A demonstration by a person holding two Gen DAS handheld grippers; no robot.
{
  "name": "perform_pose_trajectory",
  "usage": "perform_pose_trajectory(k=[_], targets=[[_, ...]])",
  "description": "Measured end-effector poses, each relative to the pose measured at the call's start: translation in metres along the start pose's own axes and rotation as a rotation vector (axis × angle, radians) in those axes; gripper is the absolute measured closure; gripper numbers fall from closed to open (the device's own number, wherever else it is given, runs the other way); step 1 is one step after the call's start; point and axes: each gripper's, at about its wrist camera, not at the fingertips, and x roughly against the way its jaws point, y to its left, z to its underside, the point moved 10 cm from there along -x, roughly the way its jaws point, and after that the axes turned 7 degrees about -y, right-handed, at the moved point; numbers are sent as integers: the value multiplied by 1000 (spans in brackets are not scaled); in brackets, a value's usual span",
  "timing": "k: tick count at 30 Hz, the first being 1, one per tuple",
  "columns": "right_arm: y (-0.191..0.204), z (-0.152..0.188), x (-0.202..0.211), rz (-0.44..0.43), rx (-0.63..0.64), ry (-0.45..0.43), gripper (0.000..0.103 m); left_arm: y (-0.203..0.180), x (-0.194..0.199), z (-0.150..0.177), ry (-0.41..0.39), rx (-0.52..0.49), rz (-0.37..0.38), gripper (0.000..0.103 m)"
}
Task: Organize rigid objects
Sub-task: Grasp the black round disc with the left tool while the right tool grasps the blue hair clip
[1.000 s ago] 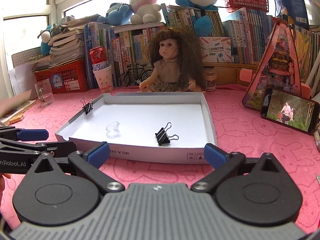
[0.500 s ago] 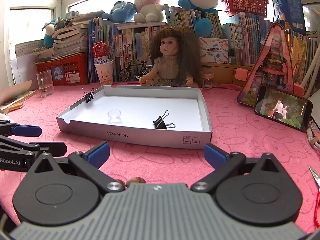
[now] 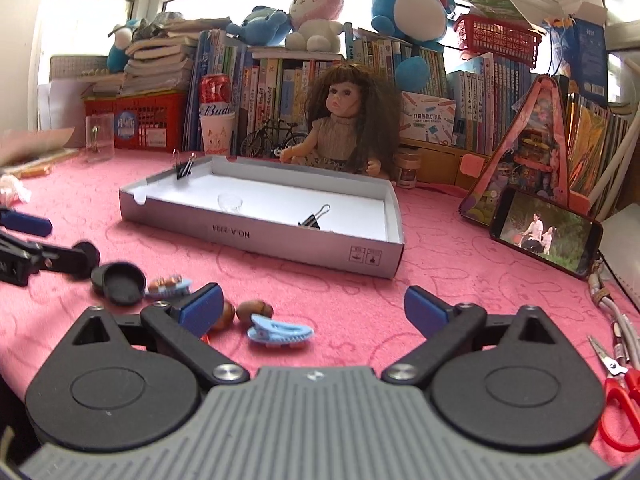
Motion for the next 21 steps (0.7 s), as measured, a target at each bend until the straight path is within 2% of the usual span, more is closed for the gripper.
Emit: perform_pose_trajectory(k=[3,7,16,21], targets=[[2,8,1,-15,-7,24,8,3,3,6,8,-1,-16,16],[6,14,0,-31,-7,37,11,1,6,7,-5,8,0,19],[10,17,-6,-18,-19,39,17,-20,2,3,-47,-84,-3,28],[13,17,-5,-44,-46,45,31,-29,0,3,-53,-78,20,32]])
